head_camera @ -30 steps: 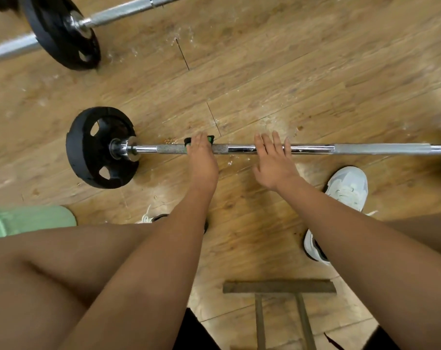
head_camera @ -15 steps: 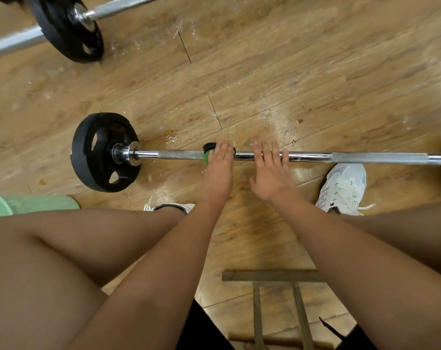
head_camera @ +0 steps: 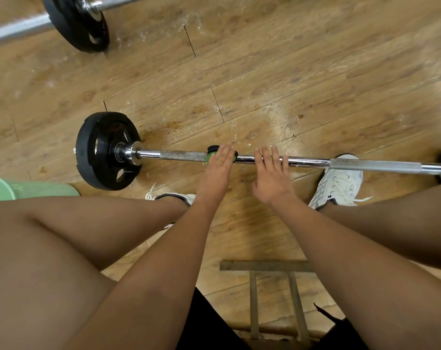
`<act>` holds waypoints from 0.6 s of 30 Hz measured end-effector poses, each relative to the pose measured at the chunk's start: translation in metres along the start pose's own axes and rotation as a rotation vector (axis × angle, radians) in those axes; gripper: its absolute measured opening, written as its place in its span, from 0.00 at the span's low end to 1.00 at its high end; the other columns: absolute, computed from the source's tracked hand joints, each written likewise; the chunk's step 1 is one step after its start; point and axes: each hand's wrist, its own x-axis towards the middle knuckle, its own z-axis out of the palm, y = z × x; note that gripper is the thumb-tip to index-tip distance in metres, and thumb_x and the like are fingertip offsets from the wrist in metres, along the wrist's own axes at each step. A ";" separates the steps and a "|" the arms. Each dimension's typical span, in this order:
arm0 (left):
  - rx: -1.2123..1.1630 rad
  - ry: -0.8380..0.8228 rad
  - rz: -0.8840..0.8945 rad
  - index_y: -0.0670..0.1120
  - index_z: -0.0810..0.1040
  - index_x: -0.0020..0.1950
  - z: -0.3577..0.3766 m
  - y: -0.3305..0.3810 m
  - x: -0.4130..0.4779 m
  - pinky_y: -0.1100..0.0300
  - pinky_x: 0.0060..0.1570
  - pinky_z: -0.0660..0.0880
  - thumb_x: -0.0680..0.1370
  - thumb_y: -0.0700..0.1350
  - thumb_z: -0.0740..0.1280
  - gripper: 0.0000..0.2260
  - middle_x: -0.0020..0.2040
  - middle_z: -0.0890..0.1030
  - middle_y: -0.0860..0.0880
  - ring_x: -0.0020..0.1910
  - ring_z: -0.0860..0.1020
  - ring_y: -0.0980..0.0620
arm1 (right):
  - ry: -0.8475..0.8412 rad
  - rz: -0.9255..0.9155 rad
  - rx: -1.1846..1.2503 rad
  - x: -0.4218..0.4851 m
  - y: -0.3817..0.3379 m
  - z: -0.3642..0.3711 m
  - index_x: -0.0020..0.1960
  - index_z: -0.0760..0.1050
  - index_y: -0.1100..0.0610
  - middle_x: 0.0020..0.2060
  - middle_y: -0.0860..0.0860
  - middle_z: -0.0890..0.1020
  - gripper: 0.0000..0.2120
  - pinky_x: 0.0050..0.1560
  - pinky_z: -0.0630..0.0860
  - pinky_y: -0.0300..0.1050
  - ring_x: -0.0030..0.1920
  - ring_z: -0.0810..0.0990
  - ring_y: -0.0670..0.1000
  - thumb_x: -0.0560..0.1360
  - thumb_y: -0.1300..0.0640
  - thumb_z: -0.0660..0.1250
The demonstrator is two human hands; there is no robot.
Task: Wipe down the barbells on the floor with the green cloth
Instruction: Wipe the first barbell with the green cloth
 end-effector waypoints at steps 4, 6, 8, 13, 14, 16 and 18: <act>-0.041 0.085 -0.169 0.42 0.55 0.82 0.000 -0.015 -0.014 0.51 0.80 0.50 0.77 0.23 0.55 0.35 0.82 0.55 0.44 0.82 0.51 0.46 | 0.019 -0.005 -0.004 -0.006 0.000 0.006 0.80 0.32 0.55 0.81 0.54 0.38 0.41 0.76 0.31 0.58 0.79 0.31 0.58 0.81 0.50 0.58; -0.030 0.093 -0.182 0.41 0.55 0.82 0.001 -0.005 -0.016 0.48 0.80 0.51 0.76 0.22 0.55 0.35 0.82 0.55 0.43 0.82 0.51 0.46 | 0.028 0.009 -0.013 -0.010 -0.004 0.010 0.80 0.32 0.55 0.80 0.54 0.37 0.41 0.77 0.31 0.59 0.79 0.31 0.58 0.81 0.51 0.57; -0.005 0.032 -0.081 0.41 0.55 0.82 0.005 0.007 -0.015 0.48 0.80 0.50 0.75 0.23 0.58 0.37 0.82 0.54 0.43 0.82 0.51 0.45 | 0.029 0.021 -0.014 -0.012 -0.007 0.015 0.80 0.31 0.56 0.80 0.55 0.37 0.40 0.77 0.32 0.61 0.78 0.30 0.59 0.81 0.51 0.57; -0.025 0.015 -0.055 0.41 0.55 0.82 0.008 -0.001 -0.011 0.54 0.80 0.50 0.77 0.24 0.60 0.35 0.82 0.55 0.44 0.82 0.53 0.47 | 0.029 0.015 -0.011 -0.015 -0.006 0.019 0.80 0.30 0.56 0.80 0.55 0.37 0.42 0.77 0.32 0.61 0.78 0.30 0.59 0.80 0.51 0.58; -0.022 0.037 -0.067 0.41 0.56 0.82 0.008 -0.003 -0.012 0.54 0.80 0.52 0.77 0.25 0.60 0.35 0.82 0.56 0.44 0.81 0.54 0.47 | 0.032 0.011 -0.010 -0.016 -0.006 0.019 0.80 0.30 0.56 0.80 0.55 0.37 0.42 0.77 0.32 0.61 0.78 0.30 0.59 0.80 0.51 0.58; -0.044 0.087 -0.129 0.41 0.58 0.81 0.007 -0.006 -0.014 0.52 0.79 0.56 0.78 0.25 0.60 0.32 0.82 0.59 0.44 0.81 0.56 0.46 | 0.035 0.011 -0.008 -0.016 -0.006 0.020 0.80 0.30 0.56 0.80 0.55 0.37 0.43 0.76 0.31 0.60 0.78 0.30 0.59 0.80 0.51 0.59; -0.076 0.117 -0.201 0.41 0.59 0.81 0.002 -0.013 -0.014 0.50 0.78 0.59 0.79 0.25 0.58 0.31 0.81 0.60 0.44 0.80 0.57 0.46 | 0.032 0.015 -0.007 -0.014 -0.006 0.020 0.79 0.30 0.57 0.80 0.56 0.36 0.42 0.76 0.30 0.60 0.78 0.30 0.59 0.80 0.50 0.58</act>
